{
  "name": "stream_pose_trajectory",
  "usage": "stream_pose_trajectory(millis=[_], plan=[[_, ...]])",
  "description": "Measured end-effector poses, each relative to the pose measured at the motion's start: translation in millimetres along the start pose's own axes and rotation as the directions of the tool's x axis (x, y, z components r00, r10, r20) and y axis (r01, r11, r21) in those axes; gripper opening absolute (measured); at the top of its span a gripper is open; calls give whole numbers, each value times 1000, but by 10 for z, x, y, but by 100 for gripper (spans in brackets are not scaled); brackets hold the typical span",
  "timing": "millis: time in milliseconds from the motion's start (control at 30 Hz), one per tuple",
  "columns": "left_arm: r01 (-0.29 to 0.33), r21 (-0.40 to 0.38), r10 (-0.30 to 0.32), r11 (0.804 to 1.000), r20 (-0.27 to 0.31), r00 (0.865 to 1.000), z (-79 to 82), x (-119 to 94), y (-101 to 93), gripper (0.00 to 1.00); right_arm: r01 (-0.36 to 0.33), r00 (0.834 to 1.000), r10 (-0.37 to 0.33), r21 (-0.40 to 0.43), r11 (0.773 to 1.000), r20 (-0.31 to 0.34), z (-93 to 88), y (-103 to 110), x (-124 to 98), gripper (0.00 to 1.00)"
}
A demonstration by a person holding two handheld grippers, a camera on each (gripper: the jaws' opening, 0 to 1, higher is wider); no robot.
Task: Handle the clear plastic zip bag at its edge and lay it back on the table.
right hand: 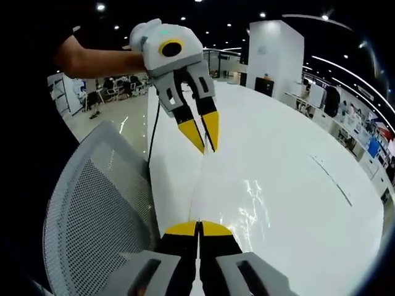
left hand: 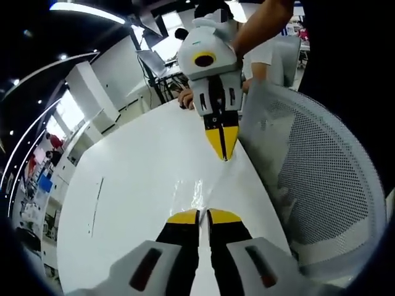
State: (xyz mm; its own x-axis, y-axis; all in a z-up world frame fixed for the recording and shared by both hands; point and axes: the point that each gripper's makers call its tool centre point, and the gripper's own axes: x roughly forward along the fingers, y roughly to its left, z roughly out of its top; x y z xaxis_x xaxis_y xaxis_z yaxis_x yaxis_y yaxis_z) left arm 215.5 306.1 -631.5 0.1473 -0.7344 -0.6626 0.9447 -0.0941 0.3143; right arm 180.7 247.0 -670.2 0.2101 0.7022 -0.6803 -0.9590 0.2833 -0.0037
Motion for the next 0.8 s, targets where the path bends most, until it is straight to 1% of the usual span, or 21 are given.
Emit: stream_pose_trajectory(millis=[267,333,600,800], plan=[[-26,56,26,998,1,1000,142,-111,67,5,-10,1000,10,-14,1000,1,83,-2,4,0],[-28,59,28,998,0,1000,137,-117,78,5,-9,1000,9,-18,1000,2,94,-9,6,0],[-55,21,56,998,-16,998,-9,-204,163,6,-1,1000,1,-29,1000,10,135,-34,29,0],[-79,11,79,997,-17,997,-24,-292,215,6,-12,1000,12,-30,999,-1,158,-34,70,0]])
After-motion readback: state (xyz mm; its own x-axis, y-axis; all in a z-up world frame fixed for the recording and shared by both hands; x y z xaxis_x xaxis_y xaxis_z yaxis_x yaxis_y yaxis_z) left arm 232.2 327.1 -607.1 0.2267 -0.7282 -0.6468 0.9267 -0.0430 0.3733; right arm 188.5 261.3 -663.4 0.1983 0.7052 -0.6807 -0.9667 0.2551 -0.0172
